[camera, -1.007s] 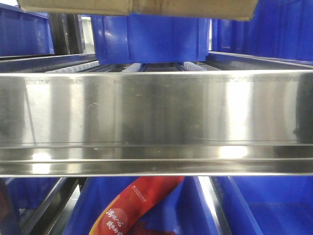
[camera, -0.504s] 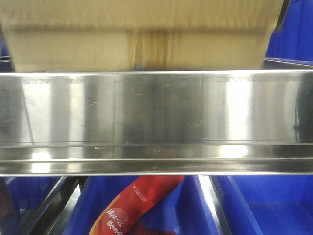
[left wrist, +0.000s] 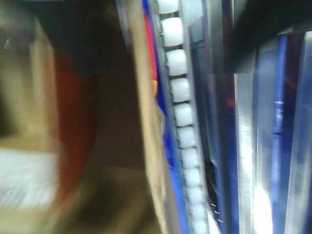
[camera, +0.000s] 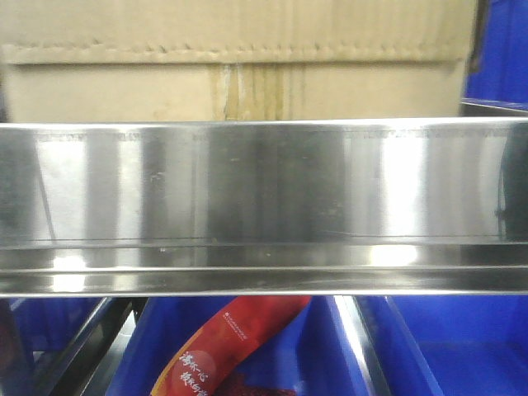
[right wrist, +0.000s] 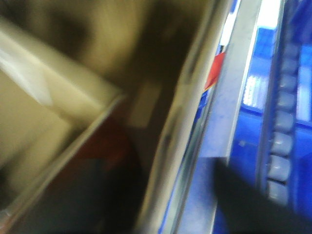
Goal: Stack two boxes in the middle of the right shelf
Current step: 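Lower the boxes onto the middle shelf and open both grippers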
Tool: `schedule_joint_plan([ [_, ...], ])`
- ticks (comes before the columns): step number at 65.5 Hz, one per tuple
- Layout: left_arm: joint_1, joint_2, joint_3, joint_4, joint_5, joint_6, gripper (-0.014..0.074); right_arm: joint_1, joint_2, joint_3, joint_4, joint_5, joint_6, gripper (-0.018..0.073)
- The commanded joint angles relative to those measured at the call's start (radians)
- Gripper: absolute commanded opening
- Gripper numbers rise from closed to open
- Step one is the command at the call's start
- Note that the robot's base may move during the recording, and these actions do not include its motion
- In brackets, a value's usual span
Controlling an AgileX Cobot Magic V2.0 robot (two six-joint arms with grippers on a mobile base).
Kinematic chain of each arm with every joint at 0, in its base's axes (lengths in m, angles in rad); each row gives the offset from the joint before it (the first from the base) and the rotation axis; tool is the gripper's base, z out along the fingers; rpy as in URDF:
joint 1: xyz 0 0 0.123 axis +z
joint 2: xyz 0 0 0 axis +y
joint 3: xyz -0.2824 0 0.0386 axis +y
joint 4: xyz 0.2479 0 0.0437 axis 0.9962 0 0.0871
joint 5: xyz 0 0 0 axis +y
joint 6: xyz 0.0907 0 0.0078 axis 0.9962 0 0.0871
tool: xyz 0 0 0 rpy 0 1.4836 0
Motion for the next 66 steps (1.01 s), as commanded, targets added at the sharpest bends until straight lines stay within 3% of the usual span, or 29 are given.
schedule_joint_plan([
  [1, 0.005, -0.013, -0.011, 0.005, -0.012, 0.003, 0.0581, -0.005, -0.018, -0.003, -0.007, -0.021, -0.006, 0.0543],
  [9, 0.002, -0.044, -0.011, 0.005, -0.012, 0.003, 0.0465, -0.005, -0.046, -0.003, -0.007, -0.046, -0.006, 0.0500],
  [16, 0.002, -0.086, -0.011, 0.005, -0.012, 0.003, 0.0357, -0.005, -0.089, -0.003, -0.007, -0.073, -0.006, 0.0386],
  [24, 0.002, -0.143, -0.011, 0.005, -0.012, 0.003, 0.0208, -0.005, -0.148, -0.001, -0.007, -0.076, -0.006, 0.0130],
  [32, 0.002, -0.212, 0.025, 0.003, -0.012, 0.003, -0.0024, -0.005, -0.210, 0.035, -0.007, -0.085, -0.006, -0.0158],
  [35, 0.002, -0.252, 0.060, 0.003, -0.034, 0.003, -0.0113, -0.005, -0.237, 0.070, -0.007, -0.104, -0.006, -0.0159],
  [51, 0.002, -0.483, 0.391, -0.003, -0.248, 0.003, -0.0111, -0.005, -0.411, 0.354, -0.009, -0.282, -0.054, -0.0155],
  [66, 0.002, -0.798, 0.832, -0.008, -0.592, 0.003, -0.0111, -0.005, -0.626, 0.680, -0.009, -0.482, -0.098, -0.0155],
])
